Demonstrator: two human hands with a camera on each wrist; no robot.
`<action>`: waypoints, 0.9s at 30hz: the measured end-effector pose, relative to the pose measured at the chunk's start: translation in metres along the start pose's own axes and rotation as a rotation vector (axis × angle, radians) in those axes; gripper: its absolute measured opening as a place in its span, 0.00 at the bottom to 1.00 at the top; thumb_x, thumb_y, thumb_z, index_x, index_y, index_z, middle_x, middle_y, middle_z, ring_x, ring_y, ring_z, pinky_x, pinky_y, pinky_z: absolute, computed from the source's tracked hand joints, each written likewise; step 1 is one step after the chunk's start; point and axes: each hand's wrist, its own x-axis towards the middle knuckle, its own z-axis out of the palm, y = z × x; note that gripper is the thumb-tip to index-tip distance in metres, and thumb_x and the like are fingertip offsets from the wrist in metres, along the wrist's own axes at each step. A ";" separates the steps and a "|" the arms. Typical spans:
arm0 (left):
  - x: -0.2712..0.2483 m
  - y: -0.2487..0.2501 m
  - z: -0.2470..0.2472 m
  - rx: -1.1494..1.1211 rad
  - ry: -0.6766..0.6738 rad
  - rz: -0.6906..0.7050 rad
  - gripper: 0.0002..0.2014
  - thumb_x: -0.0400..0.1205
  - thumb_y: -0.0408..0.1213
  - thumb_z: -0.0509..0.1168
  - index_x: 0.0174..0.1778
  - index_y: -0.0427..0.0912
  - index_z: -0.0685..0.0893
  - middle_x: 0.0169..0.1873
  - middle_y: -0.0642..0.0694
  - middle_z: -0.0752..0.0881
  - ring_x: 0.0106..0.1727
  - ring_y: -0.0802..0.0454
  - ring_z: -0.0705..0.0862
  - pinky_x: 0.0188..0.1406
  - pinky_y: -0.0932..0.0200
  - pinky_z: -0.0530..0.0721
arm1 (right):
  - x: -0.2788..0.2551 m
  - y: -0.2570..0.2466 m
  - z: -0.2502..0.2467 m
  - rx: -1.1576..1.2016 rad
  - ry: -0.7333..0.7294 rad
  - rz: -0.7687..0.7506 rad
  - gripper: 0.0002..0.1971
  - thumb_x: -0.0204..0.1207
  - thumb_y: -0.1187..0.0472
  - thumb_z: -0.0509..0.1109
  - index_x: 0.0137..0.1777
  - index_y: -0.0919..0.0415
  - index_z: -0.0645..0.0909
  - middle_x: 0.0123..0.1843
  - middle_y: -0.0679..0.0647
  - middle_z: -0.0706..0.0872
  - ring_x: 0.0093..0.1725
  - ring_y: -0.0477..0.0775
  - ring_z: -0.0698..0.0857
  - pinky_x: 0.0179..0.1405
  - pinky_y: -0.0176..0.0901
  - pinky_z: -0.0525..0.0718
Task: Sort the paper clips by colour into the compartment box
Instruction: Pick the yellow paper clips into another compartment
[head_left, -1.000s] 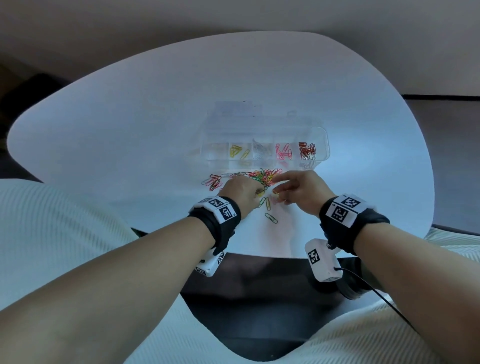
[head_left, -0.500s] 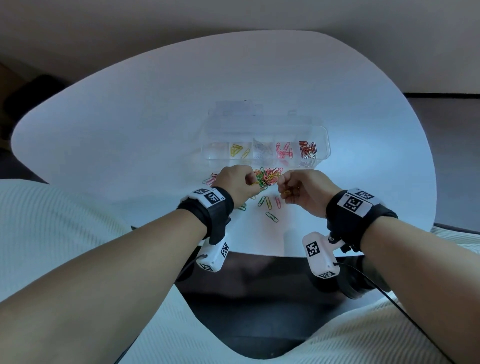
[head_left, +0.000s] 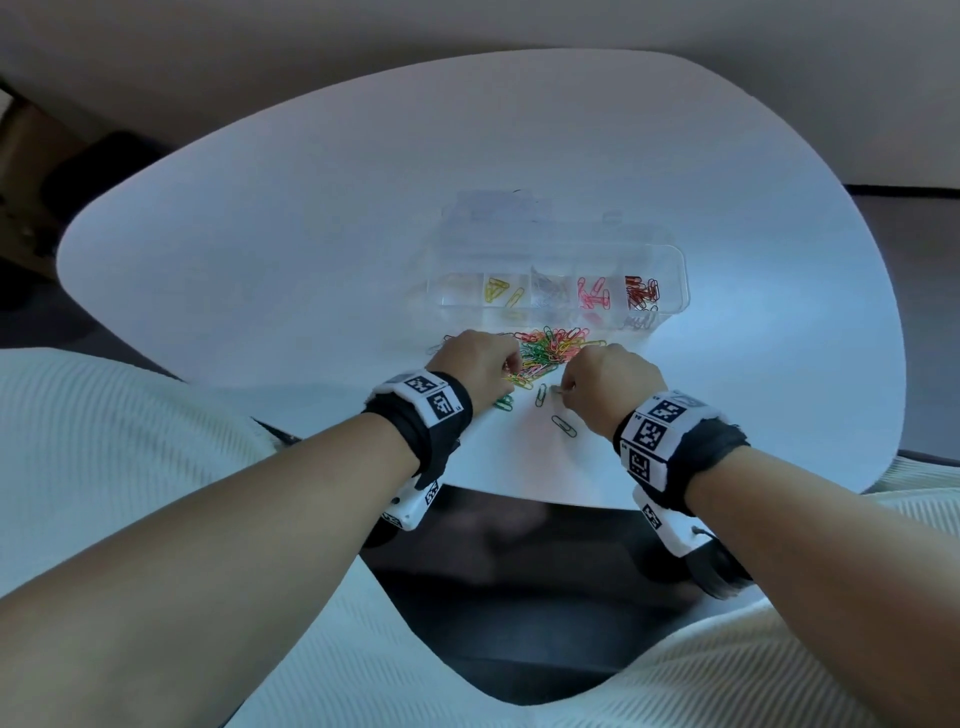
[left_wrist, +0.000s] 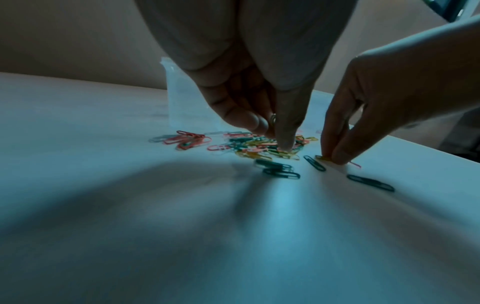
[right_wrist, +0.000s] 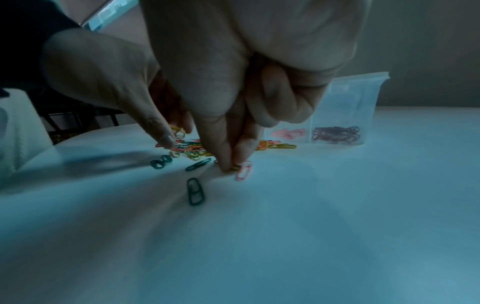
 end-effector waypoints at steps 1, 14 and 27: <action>0.002 0.000 0.003 0.016 -0.022 0.001 0.09 0.78 0.34 0.70 0.53 0.44 0.86 0.46 0.48 0.86 0.49 0.50 0.83 0.47 0.61 0.78 | 0.000 0.000 0.000 -0.009 -0.005 0.006 0.11 0.76 0.52 0.71 0.52 0.56 0.85 0.51 0.58 0.85 0.45 0.61 0.86 0.46 0.49 0.86; 0.012 0.000 0.013 0.138 -0.071 -0.030 0.11 0.82 0.39 0.66 0.49 0.35 0.88 0.46 0.38 0.88 0.50 0.40 0.84 0.50 0.51 0.84 | 0.000 0.016 0.006 -0.021 -0.004 0.040 0.10 0.73 0.54 0.61 0.35 0.59 0.74 0.39 0.54 0.79 0.35 0.59 0.80 0.35 0.41 0.76; 0.007 0.000 0.006 0.145 -0.088 0.015 0.10 0.83 0.40 0.65 0.53 0.42 0.89 0.50 0.42 0.87 0.53 0.44 0.83 0.52 0.55 0.81 | 0.001 0.007 -0.015 0.489 -0.037 0.134 0.14 0.78 0.63 0.50 0.31 0.62 0.66 0.33 0.59 0.75 0.39 0.62 0.73 0.33 0.47 0.67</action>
